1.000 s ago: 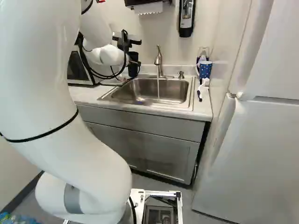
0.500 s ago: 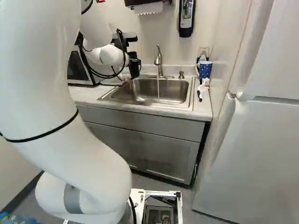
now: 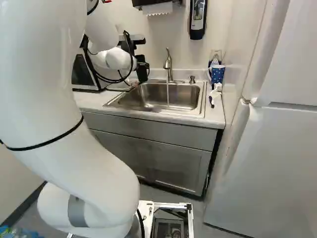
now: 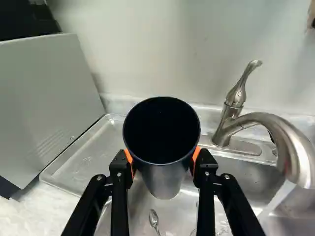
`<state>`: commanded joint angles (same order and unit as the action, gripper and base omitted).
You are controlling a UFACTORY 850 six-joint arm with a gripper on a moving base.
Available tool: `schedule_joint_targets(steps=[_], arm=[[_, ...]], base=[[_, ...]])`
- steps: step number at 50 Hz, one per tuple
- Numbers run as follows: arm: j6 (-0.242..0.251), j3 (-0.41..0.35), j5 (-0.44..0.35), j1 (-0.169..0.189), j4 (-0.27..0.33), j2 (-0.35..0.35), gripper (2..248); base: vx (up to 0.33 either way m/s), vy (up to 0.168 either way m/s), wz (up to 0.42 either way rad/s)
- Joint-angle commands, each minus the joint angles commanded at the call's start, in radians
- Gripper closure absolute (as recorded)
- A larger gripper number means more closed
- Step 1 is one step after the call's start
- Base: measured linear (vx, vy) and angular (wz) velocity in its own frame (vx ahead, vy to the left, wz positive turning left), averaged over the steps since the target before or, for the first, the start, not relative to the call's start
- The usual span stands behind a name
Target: Rinse the cup and place it in the tray
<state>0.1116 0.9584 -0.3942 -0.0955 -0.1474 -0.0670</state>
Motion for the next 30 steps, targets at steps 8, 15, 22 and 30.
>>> schedule_joint_targets(steps=[8, 15, 22, 30], arm=[[0.000, 0.032, 0.000, -0.015, 0.000, -0.031, 126], [0.000, 0.063, 0.000, -0.030, 0.000, -0.060, 126], [0.000, 0.093, 0.000, -0.045, 0.000, -0.087, 126], [0.000, 0.128, 0.000, -0.062, 0.000, -0.120, 126]], base=[[0.000, 0.000, 0.000], [0.000, 0.000, 0.000], [0.000, 0.000, 0.000], [0.000, 0.000, 0.000]])
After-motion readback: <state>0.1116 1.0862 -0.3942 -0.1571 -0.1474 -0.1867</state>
